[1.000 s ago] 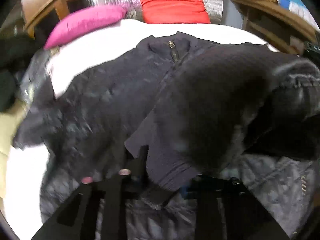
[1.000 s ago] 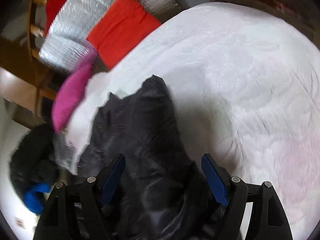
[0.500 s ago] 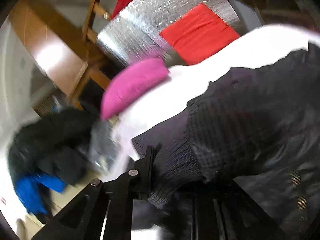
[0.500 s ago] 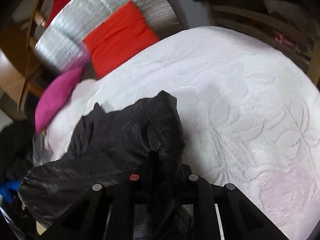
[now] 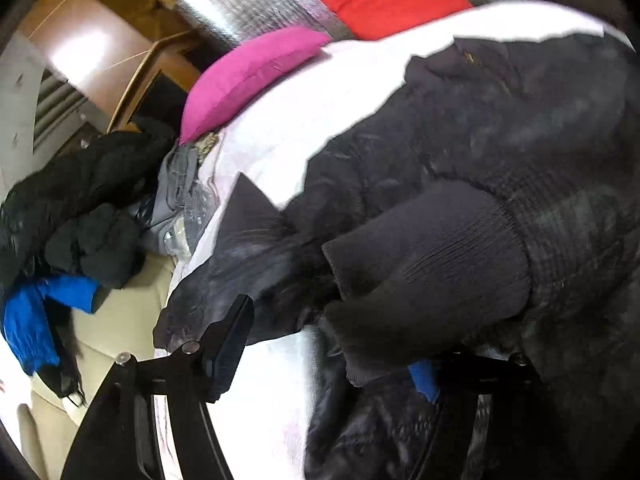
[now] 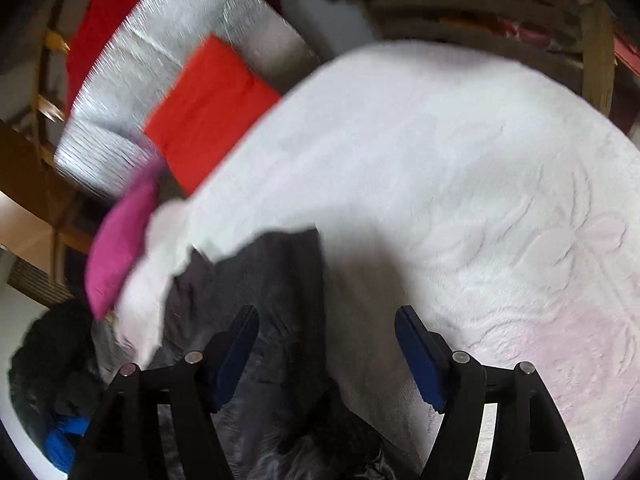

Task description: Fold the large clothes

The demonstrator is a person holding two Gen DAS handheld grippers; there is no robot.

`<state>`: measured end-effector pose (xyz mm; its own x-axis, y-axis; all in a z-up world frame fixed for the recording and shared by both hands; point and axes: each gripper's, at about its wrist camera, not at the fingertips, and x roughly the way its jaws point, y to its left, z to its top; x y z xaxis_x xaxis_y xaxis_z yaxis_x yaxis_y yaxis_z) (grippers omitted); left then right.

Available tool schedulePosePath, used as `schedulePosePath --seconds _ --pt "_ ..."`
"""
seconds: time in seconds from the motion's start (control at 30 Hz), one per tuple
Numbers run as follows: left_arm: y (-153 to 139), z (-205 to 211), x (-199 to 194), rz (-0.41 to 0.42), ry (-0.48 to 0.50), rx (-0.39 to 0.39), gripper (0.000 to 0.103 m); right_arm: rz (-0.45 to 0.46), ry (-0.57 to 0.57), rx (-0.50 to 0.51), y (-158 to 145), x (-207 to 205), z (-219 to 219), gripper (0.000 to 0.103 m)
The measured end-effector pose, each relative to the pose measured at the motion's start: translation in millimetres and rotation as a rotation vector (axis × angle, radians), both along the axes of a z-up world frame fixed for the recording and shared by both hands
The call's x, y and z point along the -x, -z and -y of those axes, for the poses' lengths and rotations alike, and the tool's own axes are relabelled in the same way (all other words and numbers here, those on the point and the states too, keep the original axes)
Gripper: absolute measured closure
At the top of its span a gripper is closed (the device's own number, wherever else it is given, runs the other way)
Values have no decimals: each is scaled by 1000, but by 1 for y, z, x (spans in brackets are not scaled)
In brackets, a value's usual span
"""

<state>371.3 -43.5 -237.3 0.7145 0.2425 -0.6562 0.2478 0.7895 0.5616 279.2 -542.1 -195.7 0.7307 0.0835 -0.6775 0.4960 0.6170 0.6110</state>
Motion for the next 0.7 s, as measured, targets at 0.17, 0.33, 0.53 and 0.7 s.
schedulePosePath --seconds 0.17,0.33,0.53,0.7 --pt "-19 -3 -8 29 -55 41 25 96 -143 86 -25 -1 -37 29" --pt "-11 -28 16 -68 -107 75 23 60 -307 206 -30 -12 -89 29" --pt "-18 -47 23 -226 -126 422 23 6 -389 184 -12 -24 -108 29" --pt "-4 -36 0 -374 -174 682 23 -46 -386 198 -3 -24 -114 29"
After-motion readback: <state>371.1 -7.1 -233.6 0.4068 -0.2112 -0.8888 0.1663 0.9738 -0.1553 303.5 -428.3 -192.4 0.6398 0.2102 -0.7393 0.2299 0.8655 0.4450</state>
